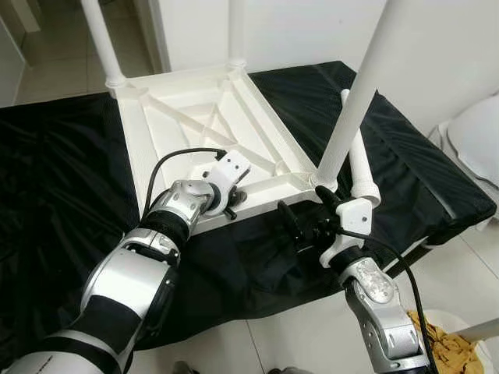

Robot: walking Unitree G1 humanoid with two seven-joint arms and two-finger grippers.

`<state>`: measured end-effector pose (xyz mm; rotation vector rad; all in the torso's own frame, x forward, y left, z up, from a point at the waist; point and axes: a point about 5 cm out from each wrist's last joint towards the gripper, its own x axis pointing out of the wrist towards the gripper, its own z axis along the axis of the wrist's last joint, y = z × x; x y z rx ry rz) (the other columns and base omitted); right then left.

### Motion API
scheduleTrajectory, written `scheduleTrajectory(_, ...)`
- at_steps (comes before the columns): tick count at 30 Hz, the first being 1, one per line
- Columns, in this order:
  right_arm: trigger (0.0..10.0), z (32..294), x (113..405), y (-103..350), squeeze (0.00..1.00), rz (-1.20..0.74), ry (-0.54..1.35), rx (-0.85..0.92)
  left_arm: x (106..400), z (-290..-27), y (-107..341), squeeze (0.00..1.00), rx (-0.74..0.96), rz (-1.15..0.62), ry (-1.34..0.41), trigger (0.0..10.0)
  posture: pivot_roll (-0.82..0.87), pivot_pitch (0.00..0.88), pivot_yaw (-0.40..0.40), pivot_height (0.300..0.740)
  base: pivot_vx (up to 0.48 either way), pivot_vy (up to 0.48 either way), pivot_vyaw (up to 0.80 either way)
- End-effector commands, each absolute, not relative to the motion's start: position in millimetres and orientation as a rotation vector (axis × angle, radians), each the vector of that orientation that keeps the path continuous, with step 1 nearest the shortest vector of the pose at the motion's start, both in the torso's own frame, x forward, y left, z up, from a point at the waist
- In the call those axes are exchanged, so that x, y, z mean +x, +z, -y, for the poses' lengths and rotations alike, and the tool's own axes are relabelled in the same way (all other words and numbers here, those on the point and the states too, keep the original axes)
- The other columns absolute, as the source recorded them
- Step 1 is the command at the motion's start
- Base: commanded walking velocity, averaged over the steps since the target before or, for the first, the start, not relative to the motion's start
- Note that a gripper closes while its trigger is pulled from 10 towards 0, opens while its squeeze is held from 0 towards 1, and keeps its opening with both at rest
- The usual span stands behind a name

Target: Building children table

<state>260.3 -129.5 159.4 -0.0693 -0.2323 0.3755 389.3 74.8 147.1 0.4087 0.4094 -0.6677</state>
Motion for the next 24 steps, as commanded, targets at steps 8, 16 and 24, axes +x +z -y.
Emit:
scheduleTrajectory(8, 10.0, 137, 266, 162, 0.00, 0.234, 0.356, -0.095, 392, -133, 138, 0.00, 0.383, -0.449, -0.316, 10.0, -0.11, 0.097, 0.042, 0.740, 0.000, 0.000, 0.00)
scheduleTrajectory(16, 10.0, 138, 273, 165, 0.00, 0.241, 0.376, -0.115, 387, -167, 142, 0.00, 0.335, -0.449, -0.179, 10.0, -0.08, 0.103, 0.016, 0.740, 0.000, 0.000, 0.00)
scheduleTrajectory(24, 10.0, 137, 281, 169, 0.00, 0.253, 0.413, -0.136, 378, -181, 136, 0.00, 0.350, -0.495, -0.188, 10.0, -0.07, 0.111, 0.002, 0.740, 0.000, 0.000, 0.00)
